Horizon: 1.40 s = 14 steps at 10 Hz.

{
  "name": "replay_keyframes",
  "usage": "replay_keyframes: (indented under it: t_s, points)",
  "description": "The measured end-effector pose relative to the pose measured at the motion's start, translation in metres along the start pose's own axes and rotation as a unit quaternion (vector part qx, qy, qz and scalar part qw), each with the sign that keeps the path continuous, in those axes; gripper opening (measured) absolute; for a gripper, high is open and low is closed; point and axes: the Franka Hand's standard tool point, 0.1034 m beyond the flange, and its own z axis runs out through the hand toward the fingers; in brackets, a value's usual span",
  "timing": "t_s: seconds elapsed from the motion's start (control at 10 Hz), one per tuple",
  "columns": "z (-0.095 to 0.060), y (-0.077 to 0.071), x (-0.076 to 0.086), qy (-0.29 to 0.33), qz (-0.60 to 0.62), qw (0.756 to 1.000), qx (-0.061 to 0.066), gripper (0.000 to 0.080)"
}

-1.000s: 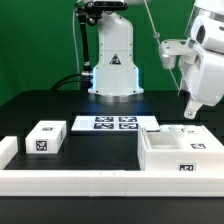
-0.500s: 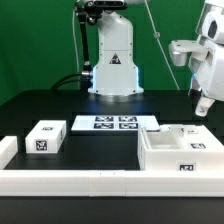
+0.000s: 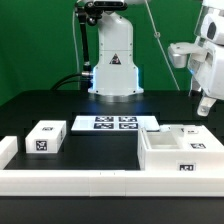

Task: Assemble cabinet

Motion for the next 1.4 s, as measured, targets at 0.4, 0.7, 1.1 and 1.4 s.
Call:
replay_keyframes:
  t_s: [0.4, 0.7, 1.1, 1.4]
  points:
    - [0.02, -0.061, -0.027, -0.001, -0.042, 0.999, 0.011, 0.0649]
    - [0.024, -0.062, -0.033, -0.001, -0.042, 0.999, 0.017, 0.0649]
    - [0.028, -0.064, -0.013, 0.019, -0.024, 0.999, -0.006, 0.0649]
    - [0.033, -0.066, 0.009, 0.033, -0.022, 0.999, -0.035, 0.0649]
